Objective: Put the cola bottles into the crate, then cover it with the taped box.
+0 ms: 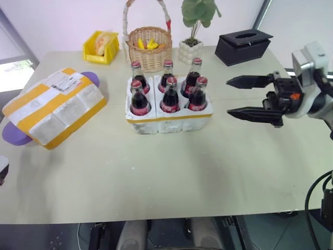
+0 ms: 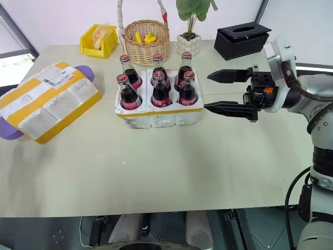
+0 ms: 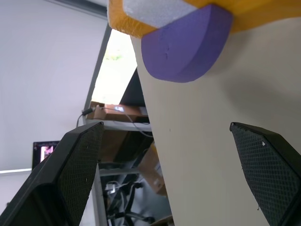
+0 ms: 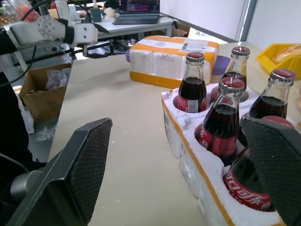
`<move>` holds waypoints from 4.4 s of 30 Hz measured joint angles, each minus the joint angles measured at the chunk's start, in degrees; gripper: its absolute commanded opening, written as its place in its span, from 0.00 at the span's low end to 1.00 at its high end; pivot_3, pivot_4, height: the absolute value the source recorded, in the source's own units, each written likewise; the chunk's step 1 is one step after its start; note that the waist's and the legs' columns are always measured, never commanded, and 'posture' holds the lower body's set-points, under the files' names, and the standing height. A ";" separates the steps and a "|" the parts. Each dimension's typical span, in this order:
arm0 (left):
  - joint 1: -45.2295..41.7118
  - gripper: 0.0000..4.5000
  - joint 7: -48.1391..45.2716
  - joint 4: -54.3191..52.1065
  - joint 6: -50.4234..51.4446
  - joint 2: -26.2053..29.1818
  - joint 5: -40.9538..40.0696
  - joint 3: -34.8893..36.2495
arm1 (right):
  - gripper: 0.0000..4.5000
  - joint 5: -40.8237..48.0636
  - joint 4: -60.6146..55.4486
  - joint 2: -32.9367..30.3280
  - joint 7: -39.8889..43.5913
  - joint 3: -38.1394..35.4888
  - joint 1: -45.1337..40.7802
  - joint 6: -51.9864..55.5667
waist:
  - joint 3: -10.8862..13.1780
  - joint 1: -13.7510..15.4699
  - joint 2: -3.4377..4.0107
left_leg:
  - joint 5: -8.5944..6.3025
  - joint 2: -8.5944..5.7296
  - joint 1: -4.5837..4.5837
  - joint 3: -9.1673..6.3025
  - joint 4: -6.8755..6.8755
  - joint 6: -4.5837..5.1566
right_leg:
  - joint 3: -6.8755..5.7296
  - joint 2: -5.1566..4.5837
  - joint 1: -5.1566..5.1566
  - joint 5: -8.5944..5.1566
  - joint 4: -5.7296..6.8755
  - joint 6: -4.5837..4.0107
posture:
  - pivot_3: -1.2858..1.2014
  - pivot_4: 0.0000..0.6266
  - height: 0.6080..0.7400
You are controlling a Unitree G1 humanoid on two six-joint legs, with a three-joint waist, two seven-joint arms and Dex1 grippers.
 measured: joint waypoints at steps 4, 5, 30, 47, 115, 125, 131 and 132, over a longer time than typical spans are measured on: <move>-5.77 1.00 4.29 6.82 -1.44 1.79 3.12 -5.98 | 0.99 1.64 -2.14 0.00 -1.75 -0.66 0.38 0.62 | 0.00 0.27 0.00 | 0.00 0.01 0.00 -0.01 -0.05 0.00 | -0.01 0.01 -0.03 0.01 0.03 0.00 | 0.52 0.24 0.98; -6.94 1.00 5.89 8.71 -2.36 2.60 4.25 -7.47 | 0.99 1.78 -2.56 0.00 -2.15 -0.83 0.43 0.65 | -0.01 0.30 -0.01 | 0.00 0.01 0.00 0.00 -0.05 0.00 | 0.00 0.01 -0.03 0.01 0.03 0.00 | 0.52 0.24 0.98; -34.49 0.81 23.05 39.55 -8.74 4.31 10.64 -30.27 | 1.00 3.81 -4.54 -1.49 -7.04 -3.20 3.24 2.17 | -0.08 0.47 -0.13 | 0.01 -0.02 0.03 0.01 0.00 0.01 | -0.01 0.03 0.01 0.20 0.14 0.33 | 0.52 0.24 0.98; -39.45 0.11 24.49 44.48 -10.84 6.55 9.35 -32.54 | 1.00 3.73 -5.12 -2.60 -6.02 -4.22 5.39 1.61 | -0.10 0.45 -0.15 | 0.01 -0.03 0.04 0.01 0.06 0.00 | 0.00 0.02 0.04 0.22 0.17 0.36 | 0.52 0.24 0.98; -52.18 0.75 2.23 3.50 -18.20 3.68 25.08 -50.08 | 1.00 -0.74 1.58 -2.82 -9.73 -7.77 13.11 -2.06 | -0.13 0.23 -0.25 | 0.02 -0.05 0.00 0.02 0.24 0.04 | 0.15 0.14 0.10 0.31 0.20 0.50 | 0.52 0.24 0.98; -44.84 0.85 -9.56 -4.38 -14.12 4.48 2.79 -37.23 | 1.00 -0.69 1.10 -4.51 -8.20 -7.99 15.03 -1.37 | -0.13 0.35 -0.25 | 0.02 -0.03 0.01 0.02 0.25 0.04 | 0.15 0.14 0.10 0.31 0.19 0.49 | 0.52 0.24 0.98; -33.46 0.85 -31.14 -10.13 9.03 8.71 -31.72 -20.23 | 1.00 -0.68 1.25 -6.14 -5.30 -7.97 15.47 -1.10 | -0.11 -0.15 -0.22 | 0.01 0.07 0.05 0.03 0.21 0.06 | 0.15 0.22 0.09 0.29 0.20 0.46 | 0.52 0.24 0.98; -32.92 0.85 -34.59 -10.39 17.29 9.86 -40.32 -16.06 | 1.00 -0.65 1.28 -6.62 -4.62 -7.98 15.38 -1.00 | -0.11 -0.06 -0.22 | 0.01 0.08 0.05 0.01 0.24 0.06 | 0.14 0.24 0.10 0.28 0.21 0.46 | 0.52 0.24 0.98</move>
